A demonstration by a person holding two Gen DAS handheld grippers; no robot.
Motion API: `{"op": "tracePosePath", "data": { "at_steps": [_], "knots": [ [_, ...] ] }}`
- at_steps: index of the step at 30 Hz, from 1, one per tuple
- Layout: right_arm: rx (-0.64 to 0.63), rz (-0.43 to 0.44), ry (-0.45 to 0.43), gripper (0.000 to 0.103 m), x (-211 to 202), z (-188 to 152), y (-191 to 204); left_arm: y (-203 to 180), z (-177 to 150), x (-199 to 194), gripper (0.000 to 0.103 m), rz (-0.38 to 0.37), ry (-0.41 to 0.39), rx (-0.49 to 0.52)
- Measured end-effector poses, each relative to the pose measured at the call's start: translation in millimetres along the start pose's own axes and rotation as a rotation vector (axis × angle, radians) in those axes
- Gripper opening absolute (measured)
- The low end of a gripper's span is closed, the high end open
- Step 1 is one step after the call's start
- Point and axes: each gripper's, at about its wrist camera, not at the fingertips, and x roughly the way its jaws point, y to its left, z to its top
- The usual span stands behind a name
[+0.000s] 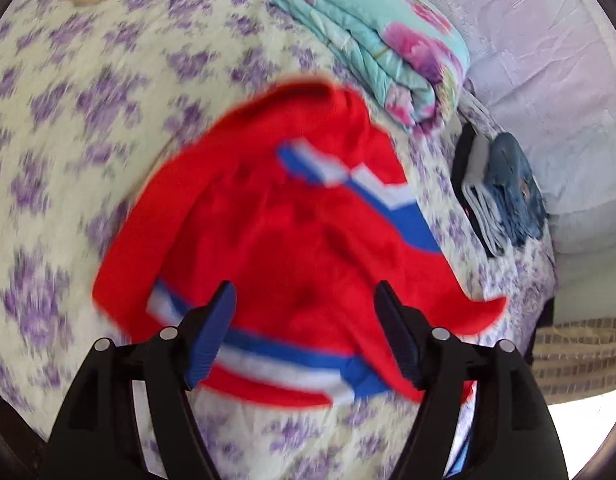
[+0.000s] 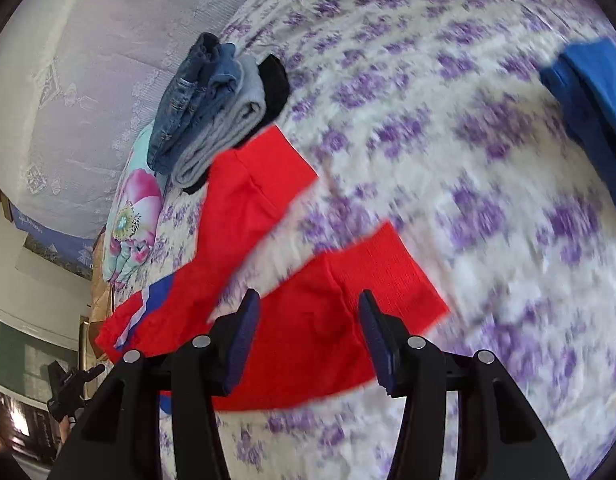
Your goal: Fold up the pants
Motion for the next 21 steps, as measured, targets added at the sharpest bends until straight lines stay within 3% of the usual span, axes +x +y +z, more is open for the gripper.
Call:
{"op": "tracePosePath", "data": {
  "at_steps": [4, 7, 15, 21],
  "knots": [
    [0.117, 0.038, 0.040, 0.053, 3, -35, -24, 29, -36, -2, 0.070, -0.028, 0.047, -0.060],
    [0.183, 0.095, 0.038, 0.054, 14, -38, -27, 48, -47, 7, 0.070, -0.046, 0.057, -0.131],
    [0.164, 0.126, 0.029, 0.055, 38, -27, -5, 80, -51, 13, 0.070, -0.041, 0.048, -0.250],
    [0.123, 0.107, 0.001, 0.053, 49, -17, 5, 74, -22, 35, 0.072, -0.045, 0.001, -0.273]
  ]
}}
